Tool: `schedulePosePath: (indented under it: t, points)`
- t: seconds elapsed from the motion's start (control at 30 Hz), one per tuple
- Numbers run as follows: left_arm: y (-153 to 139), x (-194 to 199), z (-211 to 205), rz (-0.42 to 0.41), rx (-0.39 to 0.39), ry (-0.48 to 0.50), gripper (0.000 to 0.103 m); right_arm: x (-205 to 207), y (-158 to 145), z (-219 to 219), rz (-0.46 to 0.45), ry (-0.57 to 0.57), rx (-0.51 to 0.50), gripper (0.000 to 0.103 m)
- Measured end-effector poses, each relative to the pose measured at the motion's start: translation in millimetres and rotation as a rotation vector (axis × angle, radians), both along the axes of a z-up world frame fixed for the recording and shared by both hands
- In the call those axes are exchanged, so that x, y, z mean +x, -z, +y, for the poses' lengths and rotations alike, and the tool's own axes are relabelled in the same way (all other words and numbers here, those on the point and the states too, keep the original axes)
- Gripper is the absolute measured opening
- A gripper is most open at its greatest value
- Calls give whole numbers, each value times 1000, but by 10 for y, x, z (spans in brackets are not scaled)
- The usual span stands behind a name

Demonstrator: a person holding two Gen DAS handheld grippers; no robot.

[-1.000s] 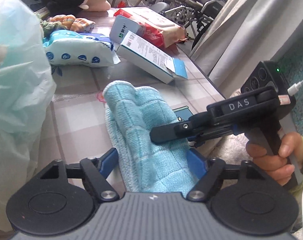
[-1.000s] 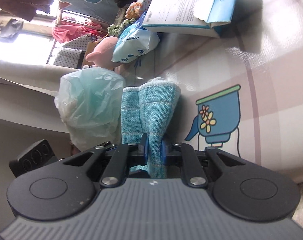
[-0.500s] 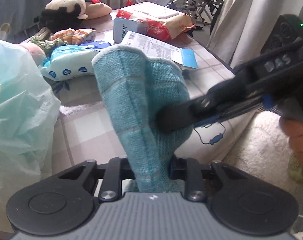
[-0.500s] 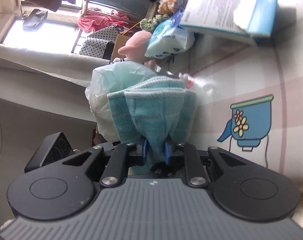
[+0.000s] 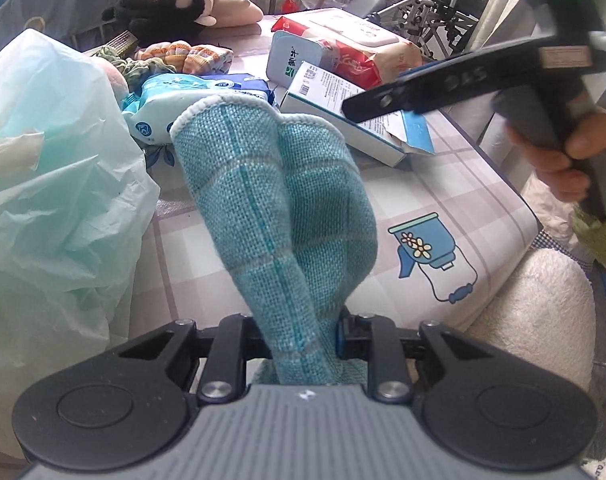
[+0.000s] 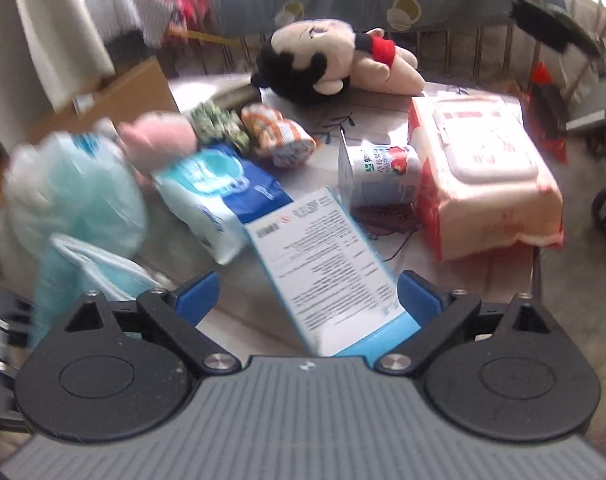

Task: Organize soft objects
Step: 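Carry the teal towel with the left tool while the right tool grasps the blue-and-white medicine box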

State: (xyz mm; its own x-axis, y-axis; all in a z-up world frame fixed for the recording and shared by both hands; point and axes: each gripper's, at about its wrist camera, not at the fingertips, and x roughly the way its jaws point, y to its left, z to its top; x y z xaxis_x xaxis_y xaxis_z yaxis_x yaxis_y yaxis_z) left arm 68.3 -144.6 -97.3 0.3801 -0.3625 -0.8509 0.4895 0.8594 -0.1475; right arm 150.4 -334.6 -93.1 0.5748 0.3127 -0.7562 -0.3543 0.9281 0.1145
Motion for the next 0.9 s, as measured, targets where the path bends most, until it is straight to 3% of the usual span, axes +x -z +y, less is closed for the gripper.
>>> schedulePosePath:
  t: [0.1,0.2,0.27,0.3,0.5,0.7,0.9]
  points:
    - [2,6,14,2,-6,0,24,142,131,151,7,-71,-89,102]
    - [2,9,22,1,-10,-2,24,257,235,183,40,-80,-109,101]
    - [2,7,25,-1,-12,-6,24,320,280,157,72,-64,-70,96]
    - [3,4,27,-3,-13,-8,24,324,282,133,83,-43,-47,84]
    - [2,-15,35,-20,-16,-18,24,142,248,-58,176,106,88,78]
    - [-47,-78,61,-10,-65,-38,24,-384,302,-280,293,236,400,78]
    - [-223,-228,83,-7,-159,-33,23,-957,375,-312,347,256,710,78]
